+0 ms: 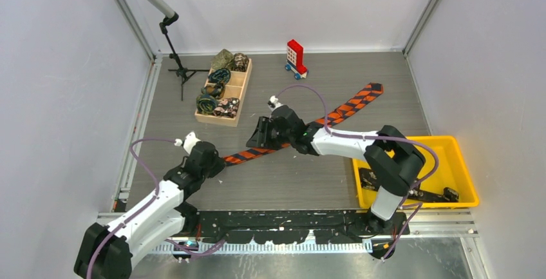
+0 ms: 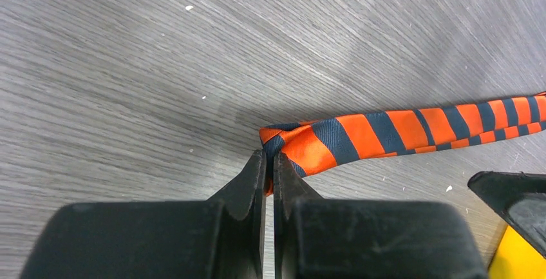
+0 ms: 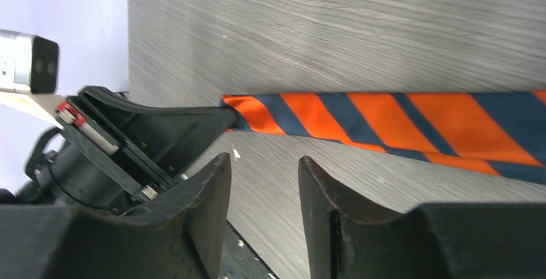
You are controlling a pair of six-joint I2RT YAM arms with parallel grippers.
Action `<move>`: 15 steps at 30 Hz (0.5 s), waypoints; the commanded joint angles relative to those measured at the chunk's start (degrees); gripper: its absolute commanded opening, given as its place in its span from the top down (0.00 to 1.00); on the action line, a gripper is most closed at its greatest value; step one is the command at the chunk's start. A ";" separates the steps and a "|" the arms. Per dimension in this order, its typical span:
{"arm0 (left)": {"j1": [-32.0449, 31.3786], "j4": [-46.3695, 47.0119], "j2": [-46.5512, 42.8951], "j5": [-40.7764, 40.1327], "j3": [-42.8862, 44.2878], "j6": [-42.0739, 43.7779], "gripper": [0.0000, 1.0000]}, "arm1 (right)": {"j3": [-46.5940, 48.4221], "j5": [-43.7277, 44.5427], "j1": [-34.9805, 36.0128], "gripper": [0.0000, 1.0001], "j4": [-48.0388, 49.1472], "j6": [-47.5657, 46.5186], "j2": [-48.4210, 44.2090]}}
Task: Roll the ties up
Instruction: Roll the tie at the center of the board.
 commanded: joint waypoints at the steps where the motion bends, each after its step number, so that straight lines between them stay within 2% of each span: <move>1: 0.17 -2.93 -1.95 -1.78 1.17 1.75 1.00 | 6.86 -1.01 2.64 0.57 4.16 3.93 4.08; 4: 0.17 -3.63 -3.26 -1.45 1.07 2.07 1.00 | 10.19 -3.85 3.91 0.72 5.40 6.46 8.22; 8: 0.20 -4.67 -5.31 -1.55 0.89 2.45 1.00 | 11.99 -7.00 5.45 0.86 9.60 10.55 13.04; 15: 0.22 -6.24 -8.11 -1.07 1.36 2.04 1.00 | 15.45 -8.19 8.76 0.97 8.61 11.17 18.34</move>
